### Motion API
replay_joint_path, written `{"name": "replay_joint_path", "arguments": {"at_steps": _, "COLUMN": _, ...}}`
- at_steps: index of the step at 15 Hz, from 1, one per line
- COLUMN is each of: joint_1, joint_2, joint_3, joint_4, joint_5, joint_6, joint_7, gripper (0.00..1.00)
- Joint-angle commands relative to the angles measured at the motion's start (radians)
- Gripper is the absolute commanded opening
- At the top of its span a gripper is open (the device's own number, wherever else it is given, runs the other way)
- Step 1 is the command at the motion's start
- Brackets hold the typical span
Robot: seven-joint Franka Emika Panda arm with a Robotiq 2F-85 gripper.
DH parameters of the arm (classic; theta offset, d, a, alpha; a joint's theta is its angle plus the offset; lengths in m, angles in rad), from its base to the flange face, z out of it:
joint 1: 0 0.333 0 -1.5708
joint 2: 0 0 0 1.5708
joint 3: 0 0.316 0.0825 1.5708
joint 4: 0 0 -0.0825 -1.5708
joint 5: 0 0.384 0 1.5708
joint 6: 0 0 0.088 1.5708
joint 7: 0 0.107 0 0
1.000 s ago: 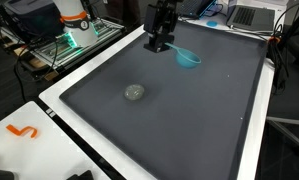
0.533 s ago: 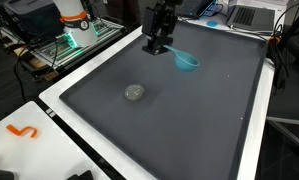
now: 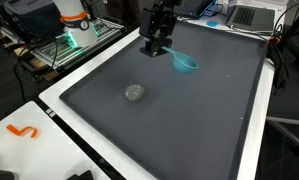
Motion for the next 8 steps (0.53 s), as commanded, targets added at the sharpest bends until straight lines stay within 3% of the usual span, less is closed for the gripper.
{"name": "replay_joint_path", "arguments": {"at_steps": 1, "joint_1": -0.007, "joint_2": -0.018, "joint_3": -0.015, "joint_4": -0.009, "joint_5": 0.037, "joint_6": 0.021, "joint_7": -0.037, "gripper": 0.28}}
{"name": "replay_joint_path", "arguments": {"at_steps": 8, "joint_1": -0.029, "joint_2": -0.048, "joint_3": -0.028, "joint_4": -0.018, "joint_5": 0.117, "joint_6": 0.034, "joint_7": -0.115, "gripper": 0.28}}
